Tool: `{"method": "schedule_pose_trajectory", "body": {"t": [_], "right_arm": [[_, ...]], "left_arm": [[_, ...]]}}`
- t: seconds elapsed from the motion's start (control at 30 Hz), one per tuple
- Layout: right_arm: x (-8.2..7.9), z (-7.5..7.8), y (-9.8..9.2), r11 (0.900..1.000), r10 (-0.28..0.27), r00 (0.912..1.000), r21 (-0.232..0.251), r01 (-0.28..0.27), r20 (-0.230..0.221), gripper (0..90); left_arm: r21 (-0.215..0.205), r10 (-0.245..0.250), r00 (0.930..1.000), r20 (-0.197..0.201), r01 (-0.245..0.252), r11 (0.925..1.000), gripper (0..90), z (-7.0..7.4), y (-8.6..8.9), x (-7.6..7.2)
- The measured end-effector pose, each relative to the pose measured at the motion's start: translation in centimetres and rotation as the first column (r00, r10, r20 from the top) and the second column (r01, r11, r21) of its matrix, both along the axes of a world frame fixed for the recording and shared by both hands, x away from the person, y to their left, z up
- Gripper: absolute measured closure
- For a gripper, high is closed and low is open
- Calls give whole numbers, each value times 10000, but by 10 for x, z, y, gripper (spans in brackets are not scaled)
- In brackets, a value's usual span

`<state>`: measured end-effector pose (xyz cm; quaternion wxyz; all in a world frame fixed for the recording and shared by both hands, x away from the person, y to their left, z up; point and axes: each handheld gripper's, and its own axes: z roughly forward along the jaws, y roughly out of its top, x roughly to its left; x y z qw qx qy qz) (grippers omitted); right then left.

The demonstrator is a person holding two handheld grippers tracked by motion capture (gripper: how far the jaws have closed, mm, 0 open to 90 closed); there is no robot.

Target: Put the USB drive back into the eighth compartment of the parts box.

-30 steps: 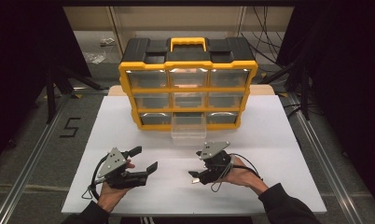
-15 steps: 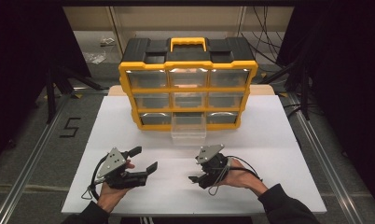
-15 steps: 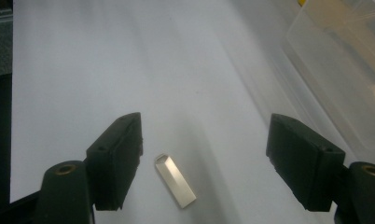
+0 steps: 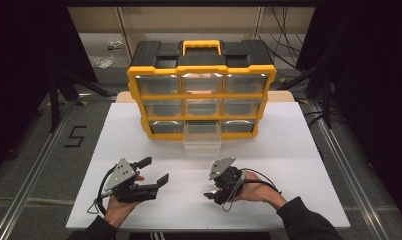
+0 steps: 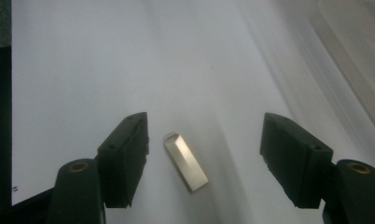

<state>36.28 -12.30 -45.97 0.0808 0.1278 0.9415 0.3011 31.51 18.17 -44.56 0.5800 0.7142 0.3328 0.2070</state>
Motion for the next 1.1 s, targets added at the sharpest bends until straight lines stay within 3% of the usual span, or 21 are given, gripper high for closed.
{"method": "schedule_pose_trajectory", "body": {"t": [0.53, 1.1], "right_arm": [[0, -14, 5, 9961, 312, 9994, -821, -325, -169, 534], [1, -15, 5, 9939, 639, 9947, -842, -707, -812, 768]], "left_arm": [[28, -40, 10000, 70, 39, 10000, 175, 0, 1, -2], [55, -58, 10000, 64, 57, 10000, 175, 0, 1, -2]]}}
